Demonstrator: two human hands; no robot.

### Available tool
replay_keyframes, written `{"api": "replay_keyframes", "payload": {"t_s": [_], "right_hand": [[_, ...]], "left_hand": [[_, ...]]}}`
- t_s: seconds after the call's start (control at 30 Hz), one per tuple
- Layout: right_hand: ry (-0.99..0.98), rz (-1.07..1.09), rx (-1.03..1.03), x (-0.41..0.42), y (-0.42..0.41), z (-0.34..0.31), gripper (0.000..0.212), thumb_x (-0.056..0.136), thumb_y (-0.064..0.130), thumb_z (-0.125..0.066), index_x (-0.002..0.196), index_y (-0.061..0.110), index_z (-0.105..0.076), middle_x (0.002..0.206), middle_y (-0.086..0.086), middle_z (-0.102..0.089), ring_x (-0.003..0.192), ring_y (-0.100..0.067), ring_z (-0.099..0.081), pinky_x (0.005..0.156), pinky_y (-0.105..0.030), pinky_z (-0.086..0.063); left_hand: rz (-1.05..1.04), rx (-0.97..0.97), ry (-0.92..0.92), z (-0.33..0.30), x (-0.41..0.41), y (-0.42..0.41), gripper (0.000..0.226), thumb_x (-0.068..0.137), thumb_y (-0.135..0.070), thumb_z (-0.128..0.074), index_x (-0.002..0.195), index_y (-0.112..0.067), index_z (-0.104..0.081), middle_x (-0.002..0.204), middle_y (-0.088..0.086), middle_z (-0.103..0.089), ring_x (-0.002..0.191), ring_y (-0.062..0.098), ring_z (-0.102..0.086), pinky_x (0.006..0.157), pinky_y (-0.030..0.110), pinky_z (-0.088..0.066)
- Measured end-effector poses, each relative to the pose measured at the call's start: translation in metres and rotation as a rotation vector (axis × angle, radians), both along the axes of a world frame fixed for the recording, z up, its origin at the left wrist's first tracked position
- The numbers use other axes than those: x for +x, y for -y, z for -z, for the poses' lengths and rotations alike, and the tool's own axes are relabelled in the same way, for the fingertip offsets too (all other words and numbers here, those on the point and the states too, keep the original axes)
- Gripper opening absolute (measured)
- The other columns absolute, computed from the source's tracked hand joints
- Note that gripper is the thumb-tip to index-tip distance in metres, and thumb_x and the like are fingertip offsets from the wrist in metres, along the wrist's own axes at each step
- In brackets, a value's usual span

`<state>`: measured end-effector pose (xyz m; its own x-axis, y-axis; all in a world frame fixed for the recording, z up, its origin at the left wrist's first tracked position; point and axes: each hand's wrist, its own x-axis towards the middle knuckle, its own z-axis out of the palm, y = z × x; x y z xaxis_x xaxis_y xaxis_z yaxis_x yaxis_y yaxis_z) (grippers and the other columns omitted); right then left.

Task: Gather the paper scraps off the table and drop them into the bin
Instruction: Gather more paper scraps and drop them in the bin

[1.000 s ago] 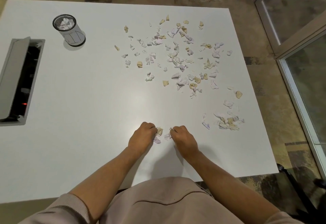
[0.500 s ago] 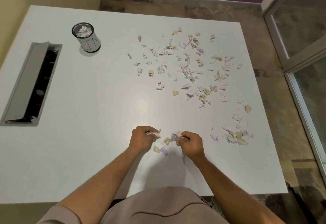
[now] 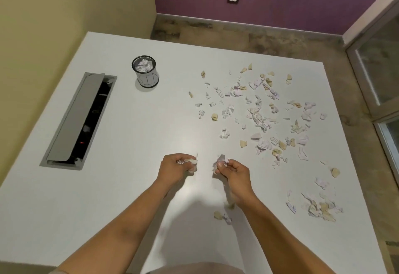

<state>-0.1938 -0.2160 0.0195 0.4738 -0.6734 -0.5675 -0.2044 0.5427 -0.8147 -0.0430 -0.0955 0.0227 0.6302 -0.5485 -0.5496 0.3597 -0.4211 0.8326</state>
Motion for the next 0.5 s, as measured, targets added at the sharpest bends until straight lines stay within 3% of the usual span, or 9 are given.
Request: {"api": "replay_keyframes", "payload": {"t_s": [0.3,0.5], "right_hand": [[0.115,0.05,0.074,0.108,0.013,-0.023,0.006,0.086,0.002,-0.069,0.082,0.006,-0.07,0.069,-0.005,-0.072,0.065,-0.011,-0.068,0.062,-0.018,-0.055],[0.186,0.029,0.112,0.181,0.026,-0.031,0.008,0.086,-0.003,-0.067,0.083,0.004,-0.069,0.069,-0.003,-0.072,0.066,-0.01,-0.068,0.07,-0.017,-0.055]], "left_hand": [[-0.075,0.002,0.094,-0.014,0.099,0.004,0.03,0.079,0.005,-0.072,0.076,-0.024,-0.078,0.071,-0.007,-0.074,0.065,0.008,-0.07,0.064,0.016,-0.054],[-0.16,0.0,0.128,-0.023,0.177,0.019,0.024,0.081,0.003,-0.072,0.077,-0.02,-0.077,0.081,0.003,-0.076,0.069,0.015,-0.071,0.075,0.025,-0.057]]}}
